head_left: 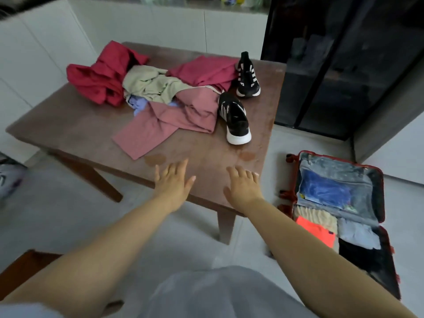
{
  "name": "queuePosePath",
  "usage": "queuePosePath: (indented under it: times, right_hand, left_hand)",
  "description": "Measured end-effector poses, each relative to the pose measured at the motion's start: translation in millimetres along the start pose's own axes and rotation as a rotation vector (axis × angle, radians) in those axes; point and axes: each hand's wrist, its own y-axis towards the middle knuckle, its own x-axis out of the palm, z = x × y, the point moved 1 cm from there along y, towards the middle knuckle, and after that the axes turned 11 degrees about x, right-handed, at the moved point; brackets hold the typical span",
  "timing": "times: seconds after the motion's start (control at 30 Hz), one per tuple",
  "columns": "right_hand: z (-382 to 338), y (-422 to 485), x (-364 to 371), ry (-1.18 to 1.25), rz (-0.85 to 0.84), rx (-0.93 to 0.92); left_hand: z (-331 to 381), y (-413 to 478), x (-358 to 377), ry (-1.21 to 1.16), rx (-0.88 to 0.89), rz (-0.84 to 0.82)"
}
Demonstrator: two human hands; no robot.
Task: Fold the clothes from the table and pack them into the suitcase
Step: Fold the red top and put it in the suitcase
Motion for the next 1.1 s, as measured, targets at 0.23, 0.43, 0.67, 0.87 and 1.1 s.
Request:
queuePosePath:
  times: [0.23,0.43,0.67,0.87,1.1]
  right_hand:
    - [-71.0,25.4,-0.9,0.071,0.04,-0.071]
    - [-110.7,79.3,-8.6,0.101,0.056,-0.142]
    - [-148.6,160.7,-40.0,0.1,0.06,-0.209]
    - [-175.1,206.1,-42.7,0.101,0.036,-0.229]
    - [-195.2,254.2,-44.2,0.129,0.045,-0.068]
  left_hand:
    - [-62.4,15.1,-27.4,-0.054,-0.01,0.039]
    - [-99.4,57.6,-41.7,-0.051,-0.011,0.035]
    - [-141.1,119.3,-61.2,-0.154,-0.117,0.063]
    - [-161.5,162.4,-52.1,-0.235,-0.082,0.066]
    - [-205.6,242.3,-59.6,-0.225,0.081,0.023]
